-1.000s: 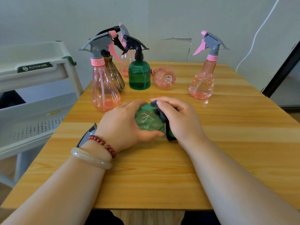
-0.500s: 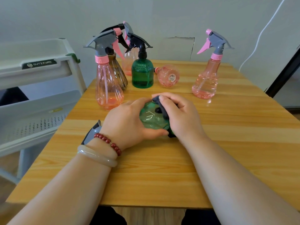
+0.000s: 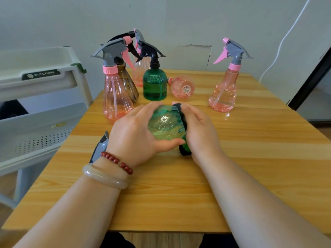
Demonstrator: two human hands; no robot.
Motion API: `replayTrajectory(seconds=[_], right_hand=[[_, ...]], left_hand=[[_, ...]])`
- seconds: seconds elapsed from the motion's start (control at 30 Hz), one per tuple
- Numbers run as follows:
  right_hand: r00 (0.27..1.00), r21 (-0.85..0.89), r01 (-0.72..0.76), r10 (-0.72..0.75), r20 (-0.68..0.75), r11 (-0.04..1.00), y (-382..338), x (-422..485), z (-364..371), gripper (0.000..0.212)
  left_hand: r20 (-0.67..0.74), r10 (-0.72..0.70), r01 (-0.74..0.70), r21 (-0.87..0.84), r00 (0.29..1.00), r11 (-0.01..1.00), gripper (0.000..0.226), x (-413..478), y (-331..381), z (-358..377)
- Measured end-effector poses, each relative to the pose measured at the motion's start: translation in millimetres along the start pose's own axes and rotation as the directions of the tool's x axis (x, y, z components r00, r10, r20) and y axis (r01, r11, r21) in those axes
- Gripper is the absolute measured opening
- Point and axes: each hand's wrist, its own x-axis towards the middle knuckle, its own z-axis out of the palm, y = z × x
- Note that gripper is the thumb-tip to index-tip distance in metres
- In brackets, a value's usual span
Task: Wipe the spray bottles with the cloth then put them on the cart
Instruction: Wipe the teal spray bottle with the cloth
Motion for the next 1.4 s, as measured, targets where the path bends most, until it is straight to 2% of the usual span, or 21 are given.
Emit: replayTrajectory(seconds=[0.07,0.17,0.2,0.3,0.37,0.4,0.43,0.53,0.6,0.7,0.77,0.93,1.1,1.27,1.33,1.4], right_hand=[[0.999,0.084,-0.035,0.033,0.017,0.996,-1.0,-0.8,-1.8,0.027],[0.983,0.113,0.166,-0.174,0.057,0.98,-4.6,-4.5,-6.0,0.025],[0.976,0.118,0.193,-0.202,0.075,0.974,-5.9,-4.2,-6.3,0.025],[0.995,0.125,0.026,-0.037,0.09,0.992,-5.2,1.0,-6.1,0.022],[0.989,0.042,-0.125,0.122,0.079,0.991,-4.0,2.5,-6.5,0.027],[0.986,0.026,-0.152,0.15,0.079,0.988,-3.3,2.5,-6.6,0.029],[0.989,0.031,-0.137,0.134,0.069,0.99,-2.7,1.8,-6.9,0.029],[0.995,0.112,0.061,-0.069,0.066,0.992,-3.9,-2.7,-6.5,0.026],[0.985,0.112,0.141,-0.151,0.087,0.984,-5.8,-3.9,-6.0,0.025],[0.998,0.064,0.01,-0.014,0.054,0.998,-3.7,-2.1,-5.0,0.024],[0.995,-0.04,-0.1,0.101,0.025,0.994,-2.0,0.0,-5.0,0.025],[0.998,-0.047,-0.066,0.066,-0.001,0.997,-2.0,-0.1,-4.6,0.028],[0.993,-0.119,-0.105,0.097,-0.071,0.987,5.5,3.8,-7.2,0.029],[0.971,-0.044,-0.175,0.165,-0.173,0.984,6.5,3.8,-12.5,0.034],[0.96,0.007,-0.19,0.187,-0.211,0.982,3.9,2.4,-14.2,0.032],[0.955,-0.013,-0.161,0.153,-0.254,0.987,1.7,1.5,-15.1,0.03]], left_hand=[[-0.001,-0.001,0.001,-0.016,1.0,1.0,0.096,-0.3,1.4,0.0],[-0.007,-0.006,0.005,-0.033,1.0,0.999,0.096,-0.8,2.5,-0.3],[-0.007,-0.006,0.006,-0.035,1.0,0.999,0.097,-1.0,2.3,-0.7],[-0.003,0.009,-0.009,-0.034,1.0,0.999,0.097,-1.2,0.9,-1.5],[-0.009,0.009,-0.009,-0.05,1.0,0.999,0.096,-1.3,0.1,-1.5],[-0.012,0.003,-0.003,-0.054,1.0,0.999,0.095,-1.3,0.2,-1.8],[-0.009,-0.004,0.003,-0.053,1.0,0.999,0.096,-1.4,0.8,-2.0],[0.017,-0.011,0.011,-0.035,1.0,0.999,0.096,-1.5,2.0,-2.0],[0.031,-0.003,0.004,-0.029,1.0,1.0,0.095,-1.5,1.4,-0.8],[0.055,-0.001,0.001,-0.003,0.999,1.0,0.095,-1.4,-1.1,2.4],[0.057,0.002,-0.003,0.012,0.998,1.0,0.094,-1.5,-2.0,3.4],[0.101,-0.007,0.004,0.024,0.995,1.0,0.086,0.3,-1.5,4.1],[0.177,-0.001,-0.003,0.025,0.984,1.0,0.087,-1.9,-4.5,8.6],[0.288,-0.043,0.006,0.128,0.957,0.992,0.093,3.5,-3.4,4.6],[0.283,-0.05,-0.006,0.192,0.958,0.981,0.09,8.4,-0.6,0.1],[0.264,-0.087,0.025,0.229,0.961,0.973,0.085,12.3,6.1,-0.9]])
